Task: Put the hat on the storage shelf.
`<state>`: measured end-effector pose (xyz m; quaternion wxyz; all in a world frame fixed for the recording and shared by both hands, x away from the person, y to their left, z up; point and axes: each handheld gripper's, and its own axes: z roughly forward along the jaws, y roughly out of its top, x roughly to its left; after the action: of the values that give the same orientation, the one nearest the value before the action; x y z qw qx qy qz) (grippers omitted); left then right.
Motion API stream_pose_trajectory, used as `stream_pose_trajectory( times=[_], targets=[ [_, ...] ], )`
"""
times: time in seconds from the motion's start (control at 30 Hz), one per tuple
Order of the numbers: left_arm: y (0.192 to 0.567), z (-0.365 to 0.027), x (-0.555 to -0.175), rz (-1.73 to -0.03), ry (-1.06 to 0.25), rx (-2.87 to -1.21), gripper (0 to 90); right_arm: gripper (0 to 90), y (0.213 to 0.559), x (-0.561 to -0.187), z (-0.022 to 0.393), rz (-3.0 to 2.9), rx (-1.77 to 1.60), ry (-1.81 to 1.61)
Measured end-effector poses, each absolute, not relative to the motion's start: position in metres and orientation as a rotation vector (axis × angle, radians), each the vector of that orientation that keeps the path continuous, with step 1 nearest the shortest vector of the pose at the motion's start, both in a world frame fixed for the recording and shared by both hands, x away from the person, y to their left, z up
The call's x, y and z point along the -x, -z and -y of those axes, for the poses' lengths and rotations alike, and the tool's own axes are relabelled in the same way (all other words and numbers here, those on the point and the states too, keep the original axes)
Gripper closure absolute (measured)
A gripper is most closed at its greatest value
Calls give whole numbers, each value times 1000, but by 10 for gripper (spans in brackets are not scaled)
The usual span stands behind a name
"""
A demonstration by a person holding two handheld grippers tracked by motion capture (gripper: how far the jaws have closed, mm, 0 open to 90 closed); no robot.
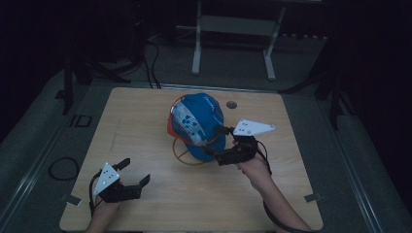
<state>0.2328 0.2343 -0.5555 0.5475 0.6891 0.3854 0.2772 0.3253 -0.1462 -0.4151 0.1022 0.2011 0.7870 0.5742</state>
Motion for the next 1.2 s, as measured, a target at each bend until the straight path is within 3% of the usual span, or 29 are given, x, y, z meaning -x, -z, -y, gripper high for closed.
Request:
stream_pose_trajectory(
  times=[0.8,1.2],
  targets=[
    [559,-234,-235,-922,-655,-1645,54,144,511,-313,167,-2435,-584,-1562],
    [561,-234,-235,-922,-651,-1655,54,145,539,-310,184,-2497,-599,-1500]
  ],
)
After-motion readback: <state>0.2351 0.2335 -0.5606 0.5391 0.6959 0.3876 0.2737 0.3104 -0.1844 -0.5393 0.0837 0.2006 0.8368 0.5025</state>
